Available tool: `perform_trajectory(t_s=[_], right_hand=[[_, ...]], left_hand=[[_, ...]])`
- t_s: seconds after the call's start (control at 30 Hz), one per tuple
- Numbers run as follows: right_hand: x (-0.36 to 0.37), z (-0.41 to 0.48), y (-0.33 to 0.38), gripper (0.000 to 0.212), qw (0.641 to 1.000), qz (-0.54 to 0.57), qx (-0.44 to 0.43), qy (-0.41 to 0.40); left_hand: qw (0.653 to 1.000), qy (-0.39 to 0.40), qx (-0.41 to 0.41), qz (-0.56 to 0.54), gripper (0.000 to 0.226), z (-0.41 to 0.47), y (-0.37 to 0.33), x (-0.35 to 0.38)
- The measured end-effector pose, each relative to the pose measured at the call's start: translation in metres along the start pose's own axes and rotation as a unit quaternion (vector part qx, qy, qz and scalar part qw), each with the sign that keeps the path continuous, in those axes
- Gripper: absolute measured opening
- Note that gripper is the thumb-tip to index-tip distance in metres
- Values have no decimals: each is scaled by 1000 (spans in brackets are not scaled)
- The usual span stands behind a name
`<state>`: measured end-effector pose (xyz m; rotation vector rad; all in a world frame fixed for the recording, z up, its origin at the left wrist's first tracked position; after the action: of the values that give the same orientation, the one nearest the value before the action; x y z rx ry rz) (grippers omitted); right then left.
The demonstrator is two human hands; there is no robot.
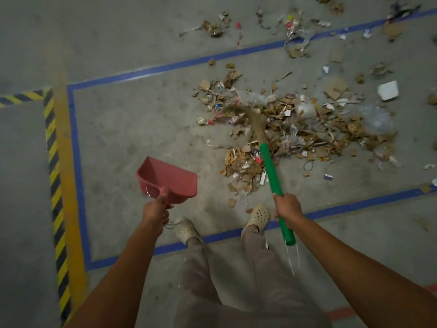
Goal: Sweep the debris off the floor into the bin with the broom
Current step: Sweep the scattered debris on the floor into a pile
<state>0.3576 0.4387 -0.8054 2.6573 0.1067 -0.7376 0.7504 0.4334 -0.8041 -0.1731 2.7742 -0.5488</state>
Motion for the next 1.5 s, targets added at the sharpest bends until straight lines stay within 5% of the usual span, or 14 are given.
perform_trajectory(t_s=[0.37, 0.7, 0.97, 1.2, 1.37, 1.5], right_hand=[[101, -120, 76, 32, 997, 69, -1, -42], [227, -150, 166, 27, 990, 27, -47, 132], [298, -92, 222, 26, 973, -86, -1, 216], [260, -7, 210, 30, 988, 36, 119, 88], [217, 19, 188, 35, 953, 240, 180, -42], [205, -16, 183, 39, 950, 252, 166, -78]], left_hand=[[993, 54, 64, 78, 29, 54, -118, -96], [990, 7, 88, 111, 24, 107, -199, -176], [986, -32, 59, 150, 28, 137, -236, -195], [979, -12, 69, 192, 30, 161, -290, -158], [976, 21, 72, 206, 33, 172, -319, -118], [973, 48, 77, 210, 39, 178, -330, -93]])
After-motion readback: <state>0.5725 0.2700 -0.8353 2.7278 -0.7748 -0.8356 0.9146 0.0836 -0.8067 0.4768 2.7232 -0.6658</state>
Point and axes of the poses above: each hand's wrist, its own z-axis towards the middle knuckle, its own x-axis out of the palm, y = z × x, the point moved 4 cm from there along z, towards the middle knuckle, and after that the axes turned 12 degrees about z, right-handed, at the moved point
